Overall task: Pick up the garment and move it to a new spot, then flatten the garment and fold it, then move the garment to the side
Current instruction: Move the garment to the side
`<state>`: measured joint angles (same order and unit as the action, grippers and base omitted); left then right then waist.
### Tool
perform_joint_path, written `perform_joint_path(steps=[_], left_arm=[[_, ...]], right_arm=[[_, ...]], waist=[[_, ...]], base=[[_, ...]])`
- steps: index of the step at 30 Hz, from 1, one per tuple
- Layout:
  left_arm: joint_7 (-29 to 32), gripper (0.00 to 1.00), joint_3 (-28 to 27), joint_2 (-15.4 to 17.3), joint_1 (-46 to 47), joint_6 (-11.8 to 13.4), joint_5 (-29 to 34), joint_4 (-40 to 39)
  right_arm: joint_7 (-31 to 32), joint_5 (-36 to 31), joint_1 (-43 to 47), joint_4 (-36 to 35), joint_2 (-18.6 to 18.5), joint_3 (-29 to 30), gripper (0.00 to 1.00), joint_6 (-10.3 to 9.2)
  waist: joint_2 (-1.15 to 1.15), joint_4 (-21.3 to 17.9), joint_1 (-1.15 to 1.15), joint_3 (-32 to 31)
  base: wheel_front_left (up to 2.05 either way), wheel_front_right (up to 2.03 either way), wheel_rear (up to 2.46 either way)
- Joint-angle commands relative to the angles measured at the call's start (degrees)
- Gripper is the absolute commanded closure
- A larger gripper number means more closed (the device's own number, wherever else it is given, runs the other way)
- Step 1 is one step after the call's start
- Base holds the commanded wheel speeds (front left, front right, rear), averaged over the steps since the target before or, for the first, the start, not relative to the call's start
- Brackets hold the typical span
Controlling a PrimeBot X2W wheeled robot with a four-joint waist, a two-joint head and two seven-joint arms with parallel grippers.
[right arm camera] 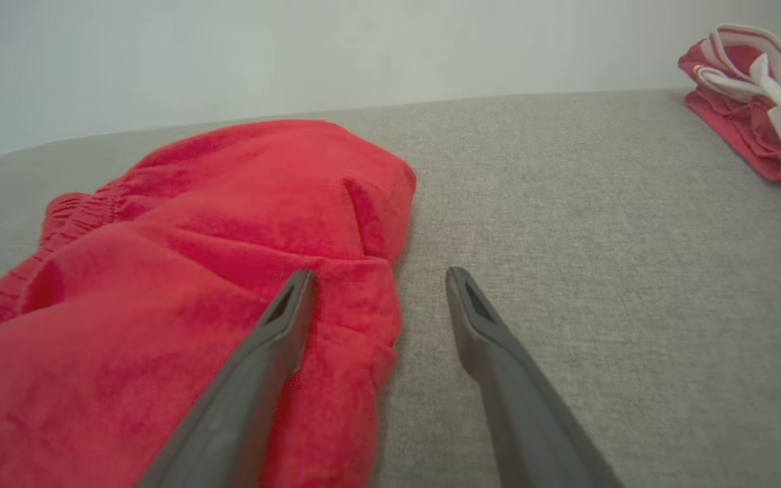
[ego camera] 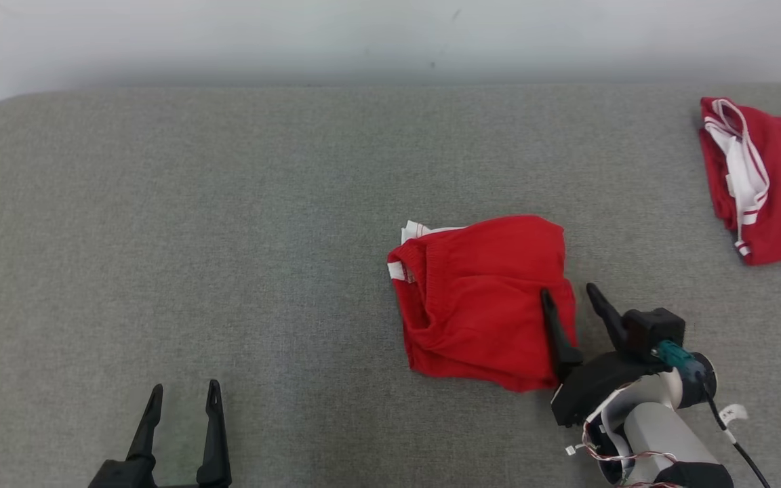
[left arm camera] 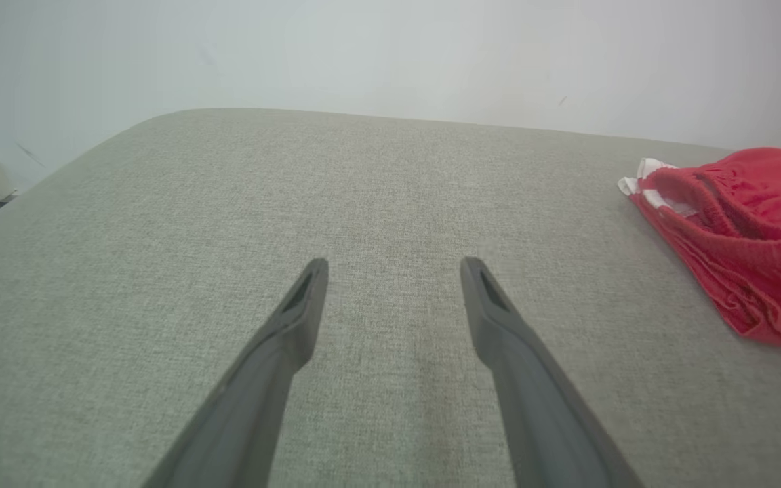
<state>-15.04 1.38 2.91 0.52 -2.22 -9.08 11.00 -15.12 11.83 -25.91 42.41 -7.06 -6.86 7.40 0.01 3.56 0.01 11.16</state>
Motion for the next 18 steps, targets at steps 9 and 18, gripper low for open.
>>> perform_joint_path(steps=[9, 18], left_arm=[[-0.18, 0.0, 0.01, -0.06, 0.92, 0.28, -0.38, 0.13], [-0.18, 0.0, 0.35, -0.06, 1.29, 0.84, -1.5, -0.21]], right_arm=[[0.3, 3.09, -4.07, 11.8, 1.16, -5.27, 0.53, 0.12], [0.04, 5.91, -8.76, 11.35, -3.01, -8.77, 1.0, -0.02]], waist=[[-0.01, 1.29, -0.01, 1.01], [-0.01, 0.49, -0.01, 1.31]], base=[[0.0, 0.0, 0.0], [0.0, 0.0, 0.0]])
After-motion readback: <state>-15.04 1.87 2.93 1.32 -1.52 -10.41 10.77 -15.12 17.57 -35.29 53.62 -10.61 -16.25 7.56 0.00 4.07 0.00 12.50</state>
